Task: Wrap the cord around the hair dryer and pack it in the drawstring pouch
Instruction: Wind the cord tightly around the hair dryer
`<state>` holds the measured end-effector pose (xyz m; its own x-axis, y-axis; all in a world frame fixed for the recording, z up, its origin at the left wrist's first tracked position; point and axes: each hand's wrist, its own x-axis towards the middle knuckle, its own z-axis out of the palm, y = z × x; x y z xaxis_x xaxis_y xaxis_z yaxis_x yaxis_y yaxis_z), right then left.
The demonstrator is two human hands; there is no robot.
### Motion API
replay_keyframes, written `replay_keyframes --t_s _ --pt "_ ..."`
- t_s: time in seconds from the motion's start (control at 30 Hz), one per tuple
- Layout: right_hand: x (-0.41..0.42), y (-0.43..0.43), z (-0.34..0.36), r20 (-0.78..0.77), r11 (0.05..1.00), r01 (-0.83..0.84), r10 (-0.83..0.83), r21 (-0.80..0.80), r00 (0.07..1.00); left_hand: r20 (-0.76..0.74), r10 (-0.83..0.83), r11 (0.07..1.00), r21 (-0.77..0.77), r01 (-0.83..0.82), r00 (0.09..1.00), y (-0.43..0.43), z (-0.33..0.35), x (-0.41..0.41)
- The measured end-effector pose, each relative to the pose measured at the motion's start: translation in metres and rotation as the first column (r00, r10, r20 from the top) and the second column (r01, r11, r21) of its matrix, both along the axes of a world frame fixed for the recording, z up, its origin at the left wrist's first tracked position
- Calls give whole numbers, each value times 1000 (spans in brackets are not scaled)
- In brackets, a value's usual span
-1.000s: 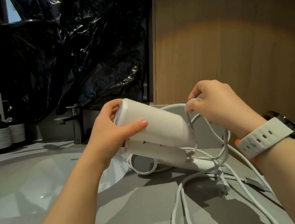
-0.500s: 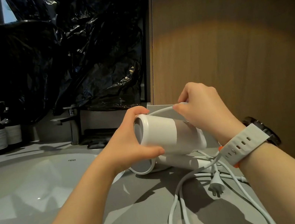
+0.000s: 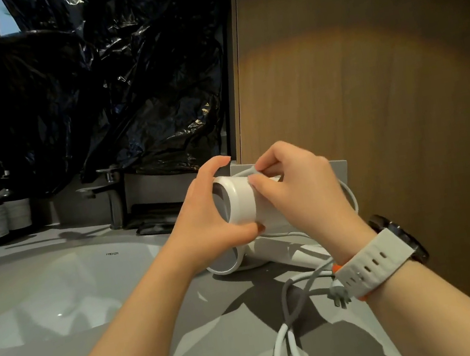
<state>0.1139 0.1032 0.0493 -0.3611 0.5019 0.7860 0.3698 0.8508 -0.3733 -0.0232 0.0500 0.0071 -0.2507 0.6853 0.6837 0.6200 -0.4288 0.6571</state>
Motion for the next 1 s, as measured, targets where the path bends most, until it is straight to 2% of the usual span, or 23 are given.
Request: replay_keyframes --t_s 0.1,0.17,0.23,0.33,0.4,0.53,0.6,0.7,0.77,0.87,1.0 --pt "5 0 -4 1 967 -190 193 -168 981 14 -3 1000 -4 3 1000 0 0 0" --pt "12 2 -5 49 944 -261 276 -201 960 5 -10 1000 1 10 1000 0 0 0" --pt "17 7 -9 53 946 -270 283 -178 958 -29 -4 1000 7 5 1000 1 0 1" --pt "18 10 -22 -37 986 -128 132 108 991 -79 19 1000 24 -18 997 3 -1 2" --pt "17 13 -32 -76 950 -68 95 306 993 -103 34 999 22 -32 994 3 -1 3" --pt "13 14 -33 -25 908 -65 83 415 996 -108 37 999 21 -35 993 2 -1 0" --pt "13 10 -26 33 918 -133 130 373 991 -124 34 999 24 -31 992 2 -1 1" --pt "16 8 -18 133 941 -258 233 218 963 -138 72 995 75 -62 988 1 -1 3" --pt "20 10 -16 145 942 -298 276 157 950 -93 104 990 107 -94 990 1 0 2" --pt "30 15 -15 90 958 -274 267 85 960 146 52 993 97 -67 988 -4 6 -4" --pt "41 32 -20 -102 928 -290 274 -233 956 443 -105 994 74 80 891 -10 12 -17"
